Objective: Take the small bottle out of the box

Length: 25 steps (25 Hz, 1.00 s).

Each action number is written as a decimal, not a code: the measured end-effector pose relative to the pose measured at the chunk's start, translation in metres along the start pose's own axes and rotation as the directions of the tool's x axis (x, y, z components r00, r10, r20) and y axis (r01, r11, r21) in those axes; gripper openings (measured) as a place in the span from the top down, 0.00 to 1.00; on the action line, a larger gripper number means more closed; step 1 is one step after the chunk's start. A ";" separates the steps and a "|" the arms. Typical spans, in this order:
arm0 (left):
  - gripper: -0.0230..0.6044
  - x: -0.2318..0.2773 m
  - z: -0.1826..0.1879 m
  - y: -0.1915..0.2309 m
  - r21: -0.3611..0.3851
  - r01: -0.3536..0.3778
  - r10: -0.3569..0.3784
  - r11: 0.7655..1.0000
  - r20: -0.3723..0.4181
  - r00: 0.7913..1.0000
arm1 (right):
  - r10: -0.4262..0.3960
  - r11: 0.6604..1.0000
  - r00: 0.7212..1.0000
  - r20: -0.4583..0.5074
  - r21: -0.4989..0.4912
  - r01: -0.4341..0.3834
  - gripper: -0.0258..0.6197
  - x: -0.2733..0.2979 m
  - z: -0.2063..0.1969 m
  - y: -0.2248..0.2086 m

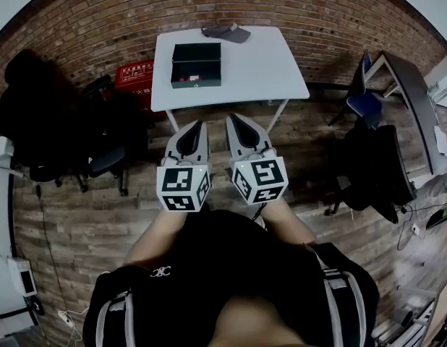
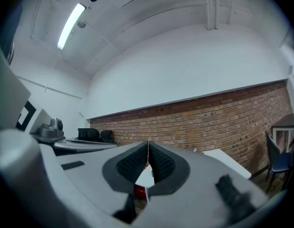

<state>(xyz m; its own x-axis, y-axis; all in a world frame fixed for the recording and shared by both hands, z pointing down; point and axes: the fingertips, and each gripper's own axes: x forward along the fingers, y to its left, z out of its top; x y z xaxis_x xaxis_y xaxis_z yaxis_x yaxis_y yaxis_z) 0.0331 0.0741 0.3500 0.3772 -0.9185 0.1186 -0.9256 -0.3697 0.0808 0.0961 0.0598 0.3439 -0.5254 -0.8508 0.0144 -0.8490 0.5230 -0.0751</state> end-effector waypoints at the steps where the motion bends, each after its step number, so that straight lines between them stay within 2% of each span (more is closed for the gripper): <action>1: 0.94 0.007 0.003 0.006 0.002 0.003 -0.003 1.000 0.002 1.000 | 0.000 1.000 1.000 0.002 0.000 0.000 0.91 0.010 0.002 -0.001; 5: 0.94 0.030 0.008 0.037 -0.009 0.005 -0.005 1.000 0.003 1.000 | 0.003 1.000 1.000 0.000 -0.005 -0.003 0.91 0.047 0.005 0.000; 11: 0.94 0.056 0.002 0.086 -0.039 -0.029 0.028 0.999 -0.006 1.000 | 0.021 0.999 0.999 -0.027 -0.032 -0.022 0.91 0.096 0.000 0.005; 15: 0.94 0.073 0.000 0.116 -0.080 -0.037 0.036 0.996 -0.011 0.999 | 0.016 0.999 0.999 -0.032 -0.050 -0.018 0.91 0.125 0.002 0.010; 25: 0.94 0.112 0.015 0.162 -0.058 0.023 -0.024 0.998 -0.006 1.000 | -0.006 0.998 0.999 -0.043 -0.061 0.004 0.91 0.189 0.003 0.015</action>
<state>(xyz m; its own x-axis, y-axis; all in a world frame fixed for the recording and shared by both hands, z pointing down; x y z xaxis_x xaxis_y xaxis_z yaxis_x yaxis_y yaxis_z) -0.0756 -0.0907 0.3613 0.3991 -0.9087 0.1226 -0.9134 -0.3822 0.1403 -0.0153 -0.0931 0.3421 -0.5220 -0.8510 0.0581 -0.8528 0.5221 -0.0142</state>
